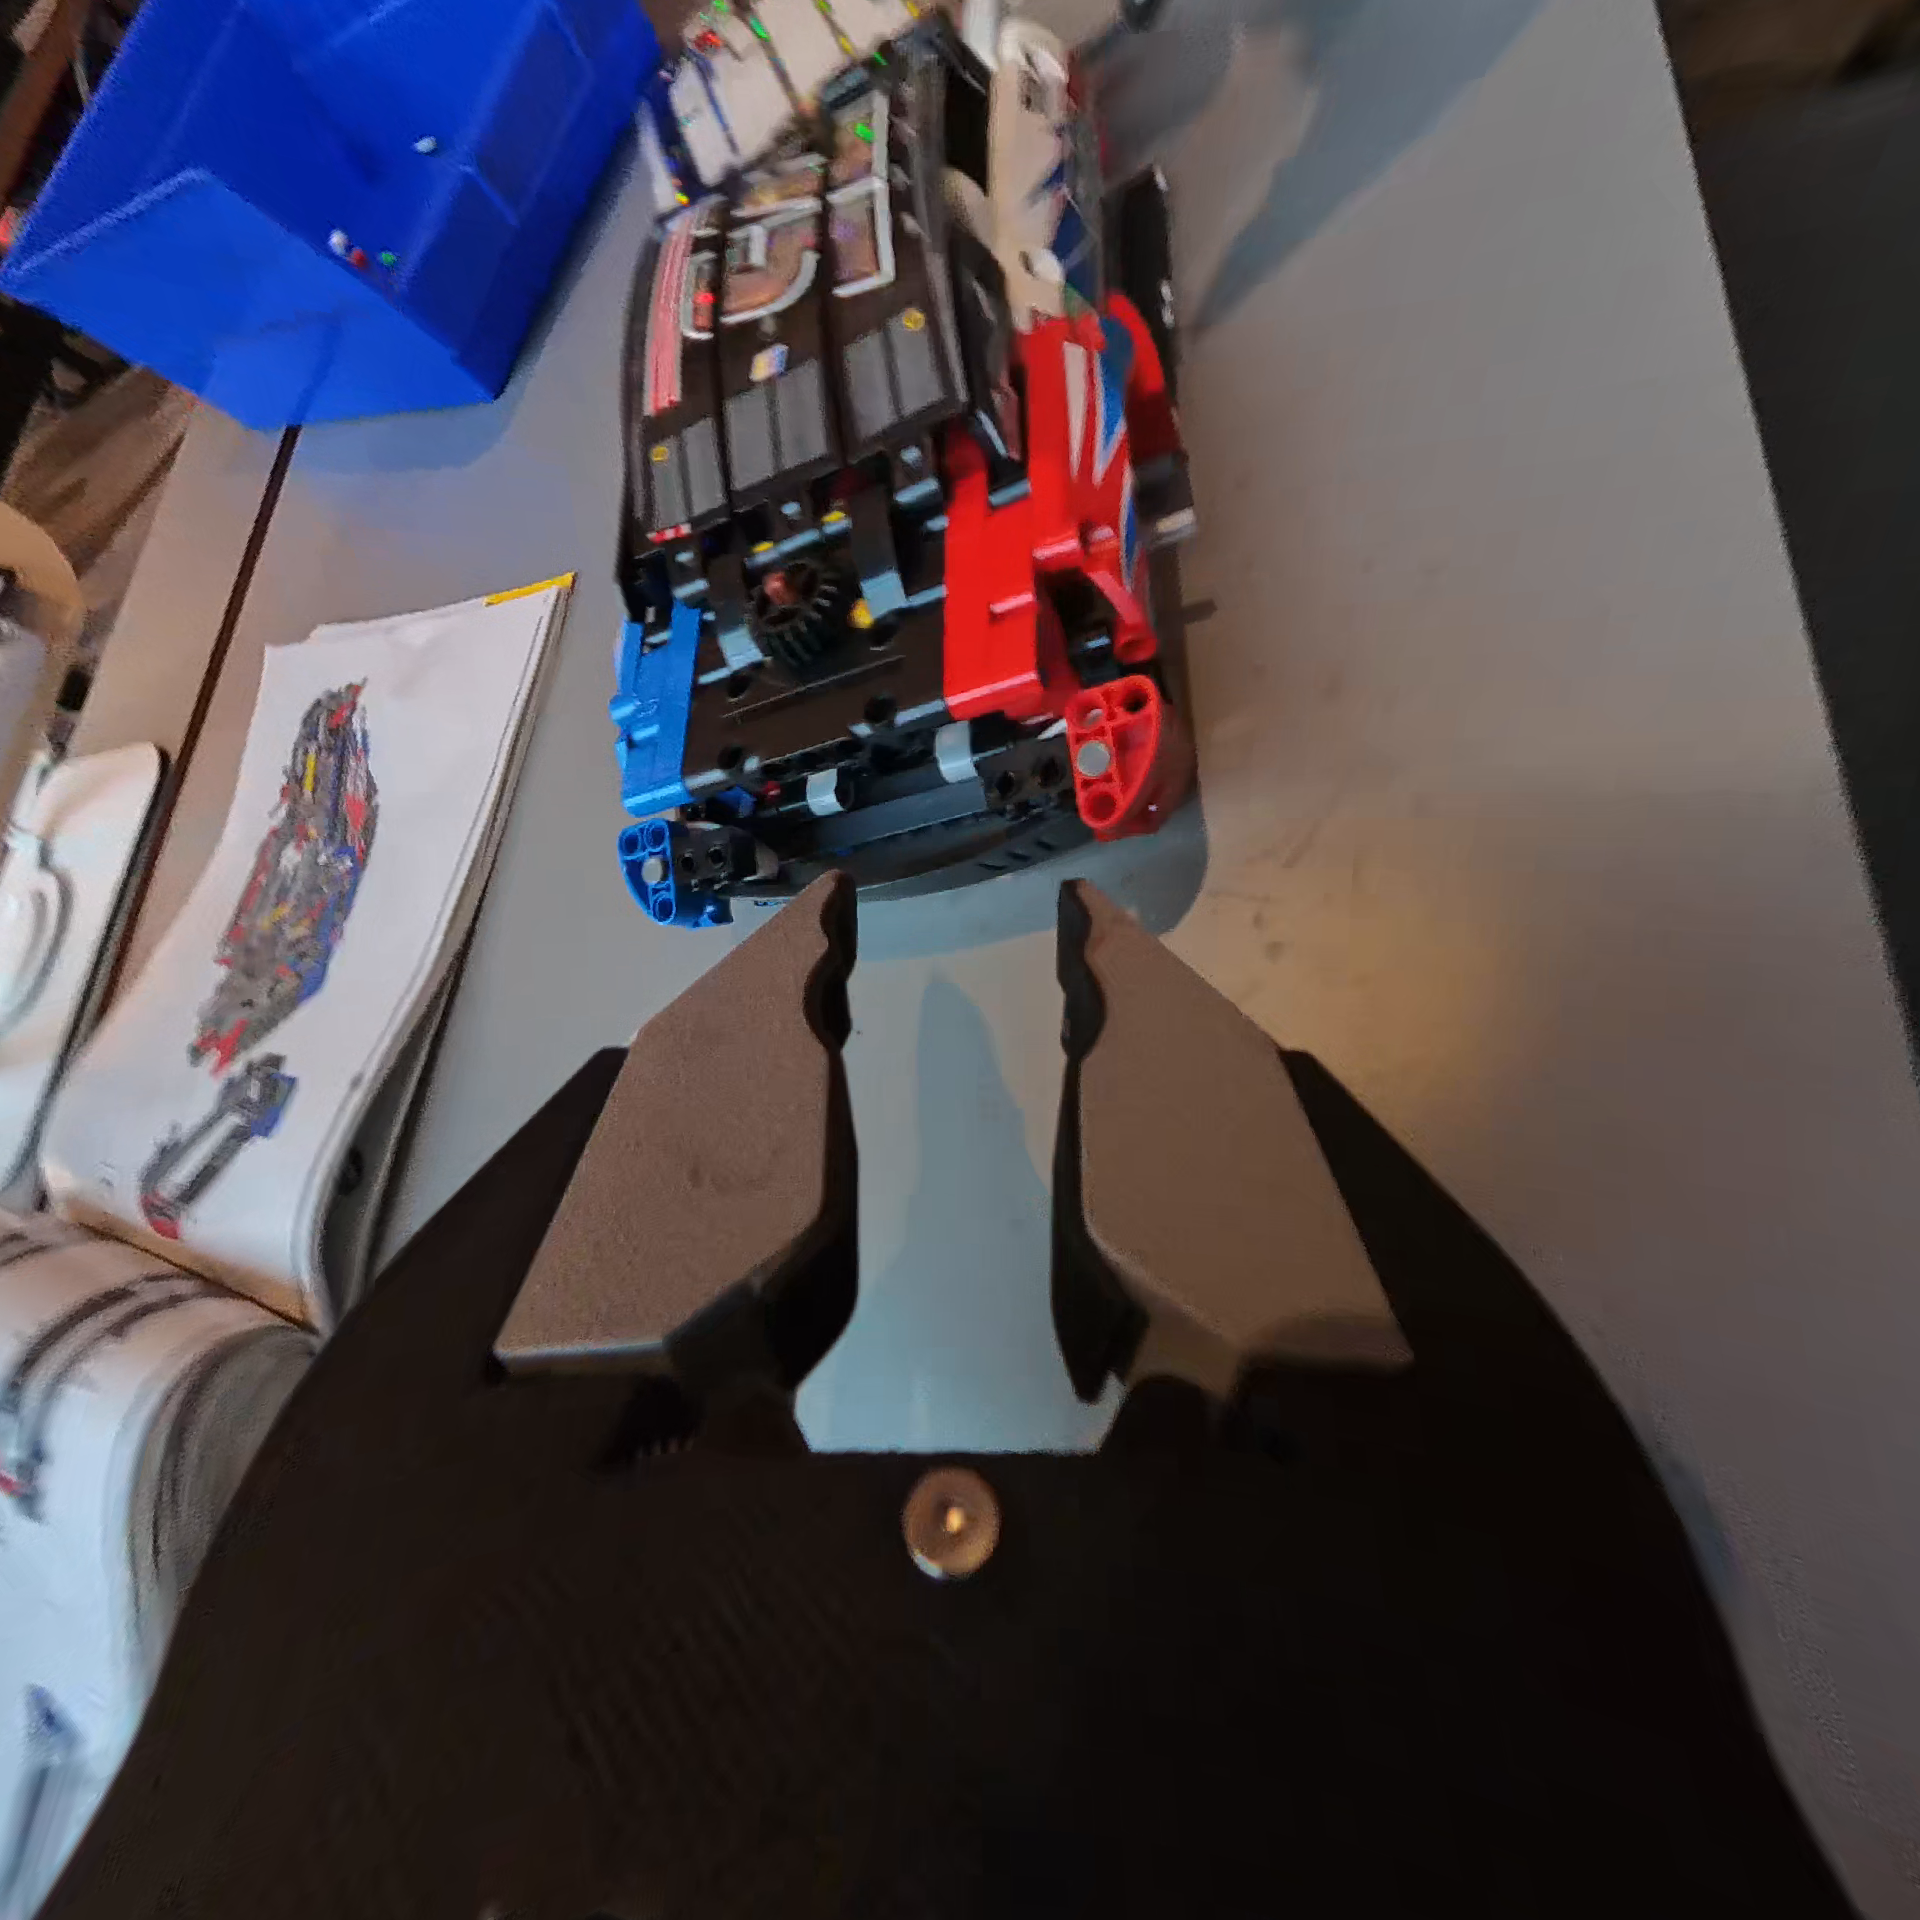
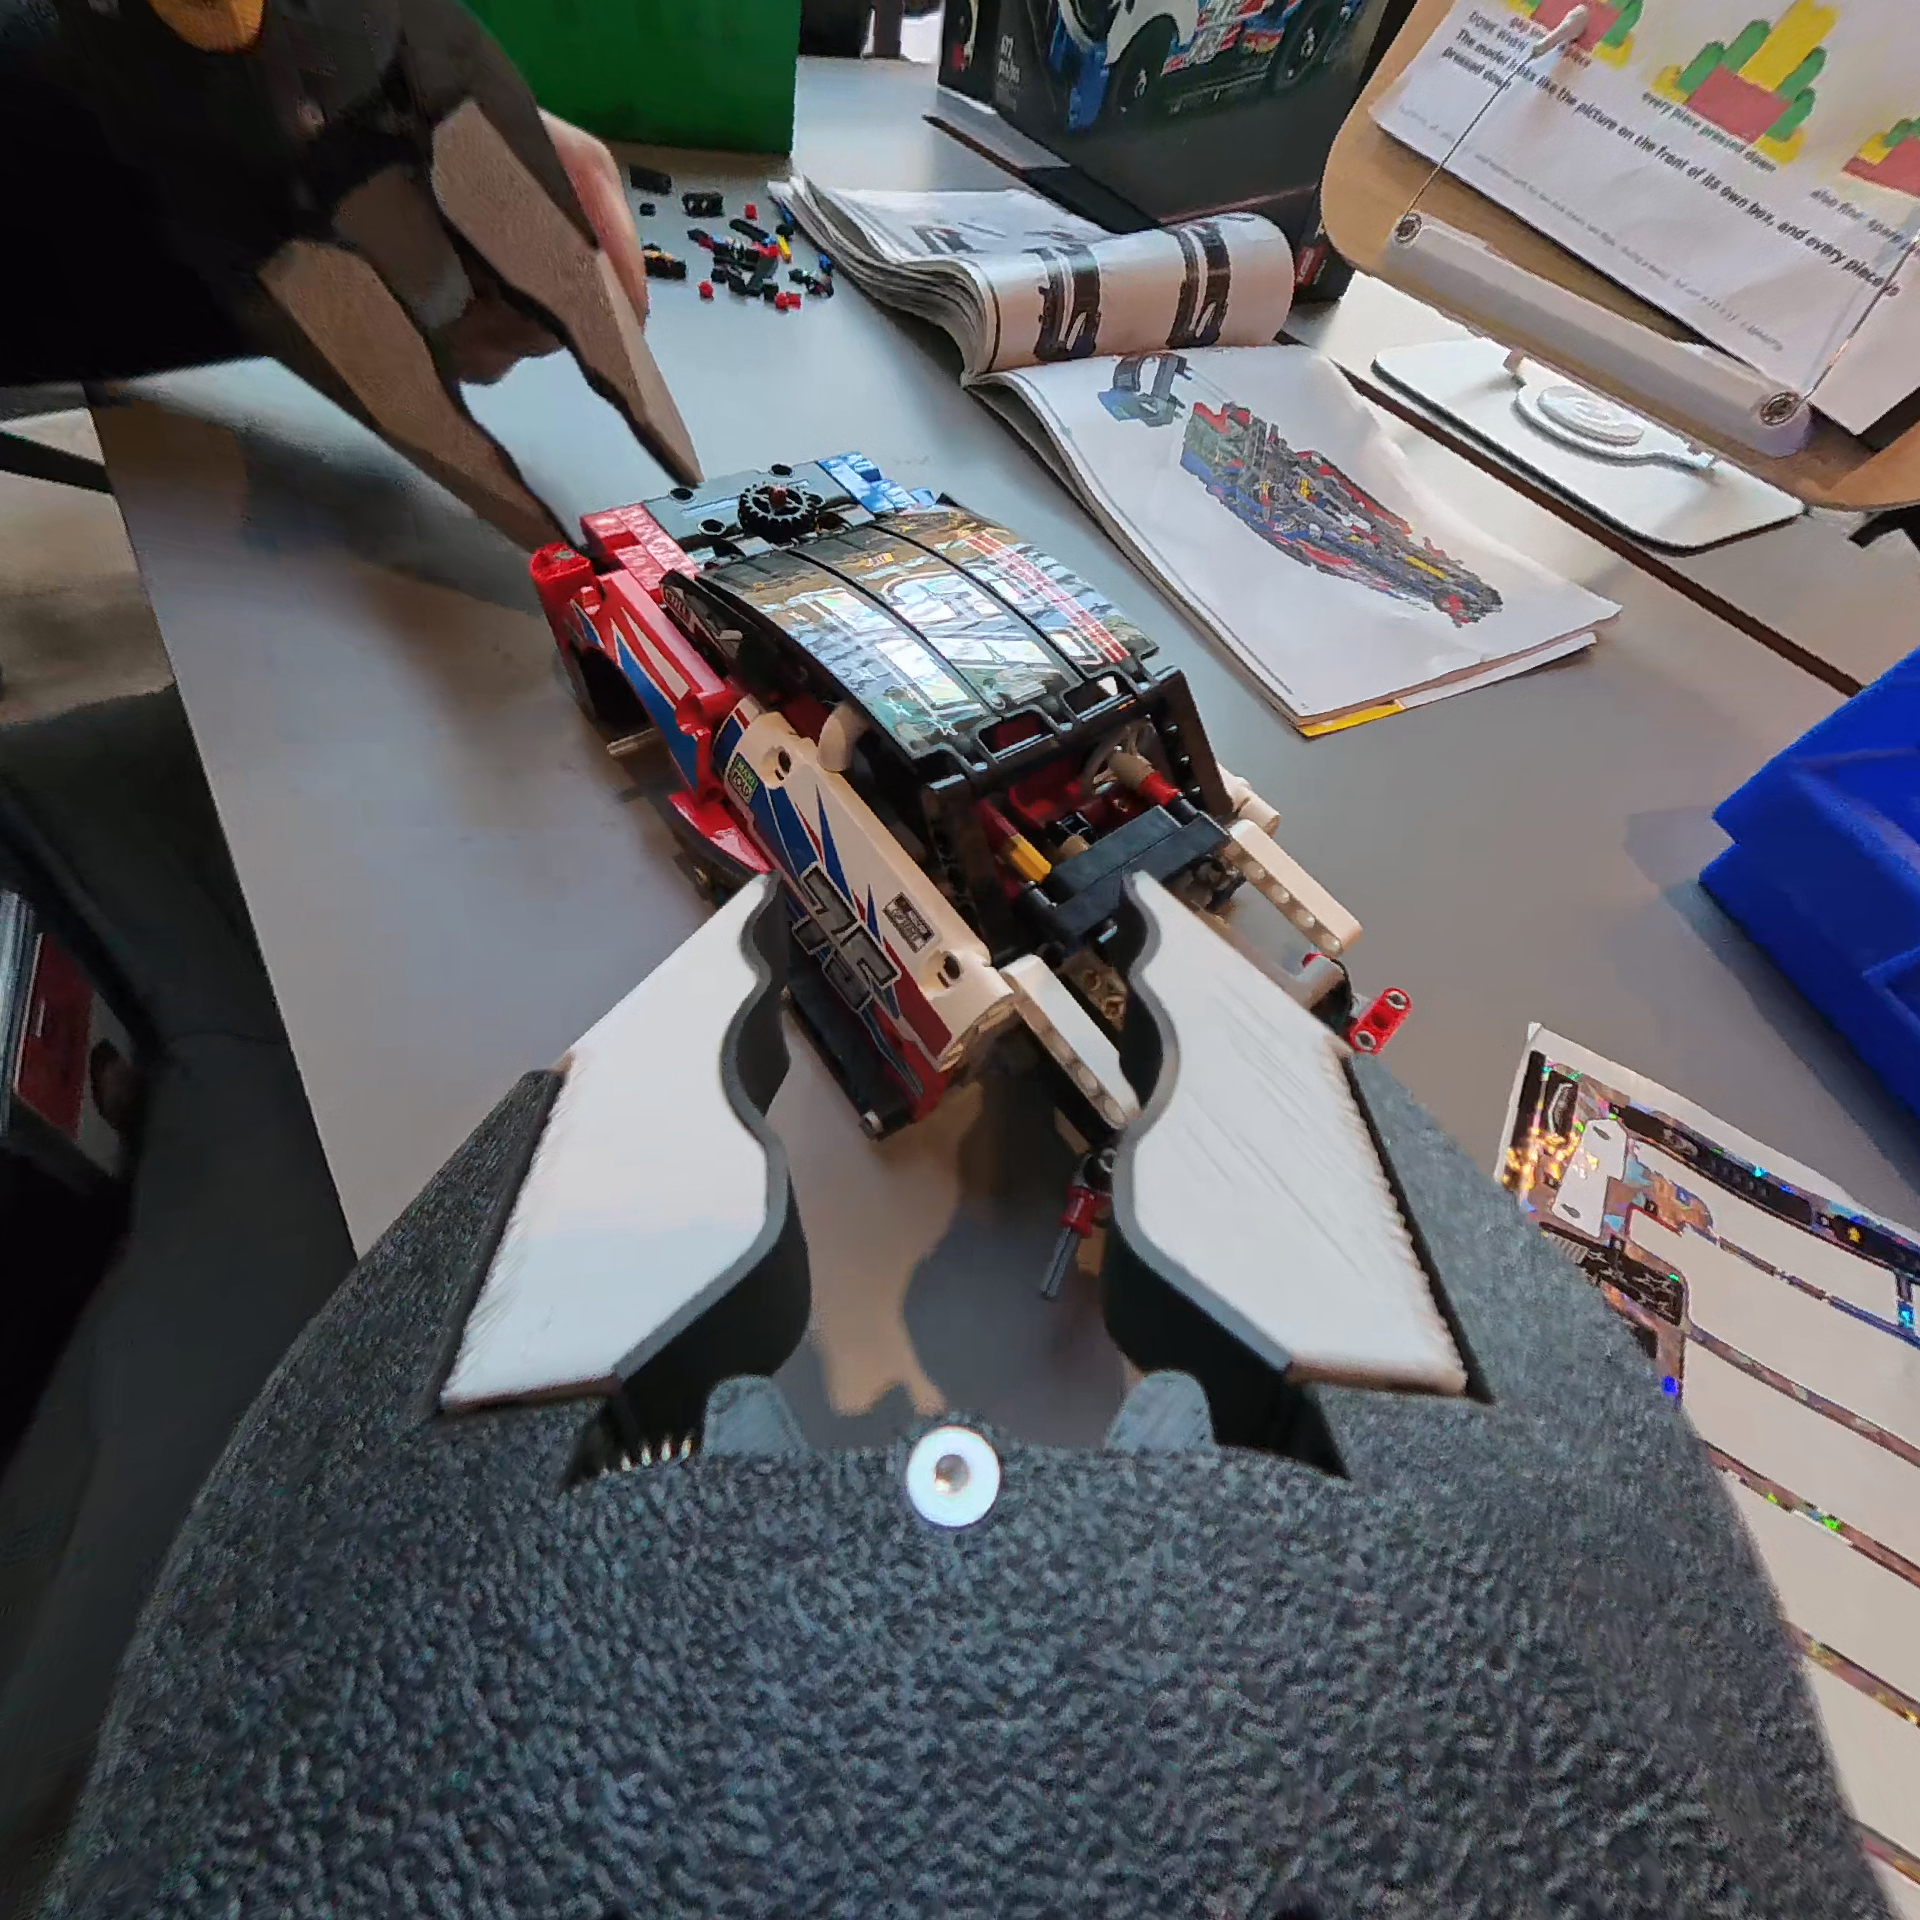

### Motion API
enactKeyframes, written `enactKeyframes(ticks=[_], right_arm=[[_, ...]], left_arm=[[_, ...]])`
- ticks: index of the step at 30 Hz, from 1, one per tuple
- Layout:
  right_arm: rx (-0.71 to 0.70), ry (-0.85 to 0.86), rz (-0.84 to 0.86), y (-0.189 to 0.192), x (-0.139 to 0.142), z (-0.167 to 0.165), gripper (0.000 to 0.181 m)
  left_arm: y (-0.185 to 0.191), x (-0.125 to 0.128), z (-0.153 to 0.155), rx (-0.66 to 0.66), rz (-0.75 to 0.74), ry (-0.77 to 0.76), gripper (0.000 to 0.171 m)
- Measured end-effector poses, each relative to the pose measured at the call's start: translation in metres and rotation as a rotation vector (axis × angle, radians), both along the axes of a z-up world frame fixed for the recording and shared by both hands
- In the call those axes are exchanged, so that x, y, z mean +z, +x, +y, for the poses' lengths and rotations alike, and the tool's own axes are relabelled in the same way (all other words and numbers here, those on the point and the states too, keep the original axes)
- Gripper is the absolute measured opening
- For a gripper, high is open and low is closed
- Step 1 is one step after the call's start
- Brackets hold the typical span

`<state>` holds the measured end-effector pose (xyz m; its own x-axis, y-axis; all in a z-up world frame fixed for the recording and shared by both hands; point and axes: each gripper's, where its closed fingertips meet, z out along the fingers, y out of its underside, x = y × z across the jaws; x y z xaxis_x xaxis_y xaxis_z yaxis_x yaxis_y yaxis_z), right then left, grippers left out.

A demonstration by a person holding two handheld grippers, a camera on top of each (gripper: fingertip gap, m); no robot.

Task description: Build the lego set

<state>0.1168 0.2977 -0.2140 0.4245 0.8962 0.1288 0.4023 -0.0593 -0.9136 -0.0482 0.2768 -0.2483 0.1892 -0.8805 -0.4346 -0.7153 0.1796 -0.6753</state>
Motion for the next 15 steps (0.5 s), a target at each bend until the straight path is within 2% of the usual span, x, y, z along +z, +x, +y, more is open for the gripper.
enactKeyframes(ticks=[3, 4, 11, 13, 15], right_arm=[[-0.018, -0.015, 0.053, 0.005, 0.003, 0.002, 0.063], [-0.025, -0.013, 0.075, 0.006, 0.007, 0.004, 0.063], [-0.042, -0.047, 0.190, 0.016, 0.019, 0.009, 0.062], [-0.039, -0.052, 0.200, 0.017, 0.020, 0.009, 0.062], [-0.034, -0.051, 0.200, 0.017, 0.020, 0.008, 0.062]], left_arm=[[-0.001, -0.012, 0.009, -0.063, 0.193, 0.165, 0.041], [0.000, -0.011, 0.013, -0.084, 0.234, 0.227, 0.038], [0.009, -0.018, 0.021, -0.223, 0.407, 0.399, 0.019], [0.010, -0.018, 0.019, -0.241, 0.427, 0.377, 0.017], [0.012, -0.018, 0.012, -0.258, 0.387, 0.261, 0.014]])
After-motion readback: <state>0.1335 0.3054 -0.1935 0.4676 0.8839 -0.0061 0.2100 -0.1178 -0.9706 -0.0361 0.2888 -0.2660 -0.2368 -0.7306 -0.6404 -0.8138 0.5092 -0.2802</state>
